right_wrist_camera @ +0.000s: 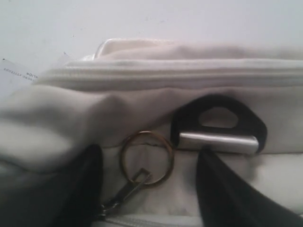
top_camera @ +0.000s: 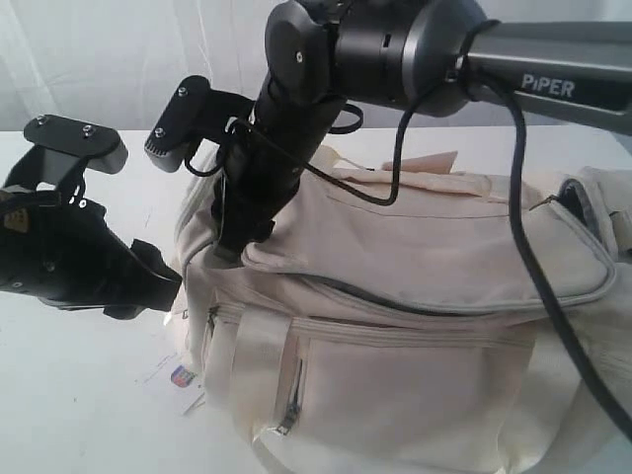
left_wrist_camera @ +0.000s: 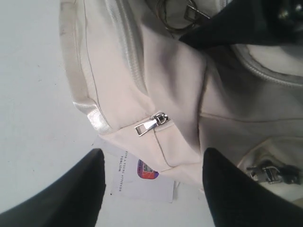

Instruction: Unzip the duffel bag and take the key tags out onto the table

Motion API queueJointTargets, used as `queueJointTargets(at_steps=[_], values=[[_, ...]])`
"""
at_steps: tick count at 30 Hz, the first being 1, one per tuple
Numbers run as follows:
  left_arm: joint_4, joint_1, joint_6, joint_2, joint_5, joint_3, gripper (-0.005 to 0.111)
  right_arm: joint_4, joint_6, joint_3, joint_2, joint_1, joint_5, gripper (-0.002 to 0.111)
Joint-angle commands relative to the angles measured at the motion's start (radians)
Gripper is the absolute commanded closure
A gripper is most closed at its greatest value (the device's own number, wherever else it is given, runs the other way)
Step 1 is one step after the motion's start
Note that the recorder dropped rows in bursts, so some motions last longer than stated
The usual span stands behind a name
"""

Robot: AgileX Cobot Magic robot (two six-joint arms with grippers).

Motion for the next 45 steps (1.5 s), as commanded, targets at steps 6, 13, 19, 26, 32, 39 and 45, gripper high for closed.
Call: queueJointTargets(at_steps=[6, 13, 19, 26, 32, 39, 45], values=[[0.004, 0.004, -0.009, -0.003, 0.004, 0.007, 0.044, -0.023, 0.012, -0.001, 0.008, 0.000, 0.011, 0.108], [0.004, 0.004, -0.009, -0.003, 0.004, 0.007, 0.044, -0.111, 0.068, -0.001, -0.058, 0.000, 0.007, 0.108], [0.004, 0.004, -0.009, -0.003, 0.004, 0.007, 0.044, -0.133, 0.098, -0.001, -0.103, 0.000, -0.027, 0.108], [0.004, 0.004, -0.009, -0.003, 0.004, 0.007, 0.044, -0.171, 0.141, -0.001, -0.109, 0.000, -0.048, 0.108], [-0.014, 0.004, -0.017, -0.003, 0.004, 0.007, 0.044, -0.219, 0.229, -0.001, -0.109, -0.020, -0.145, 0.108], [-0.031, 0.004, -0.017, -0.003, 0.002, 0.007, 0.044, -0.221, 0.265, -0.001, -0.098, -0.048, -0.211, 0.108], [-0.045, 0.004, -0.017, -0.011, -0.014, 0.007, 0.044, -0.221, 0.265, -0.001, -0.063, -0.072, -0.267, 0.108]])
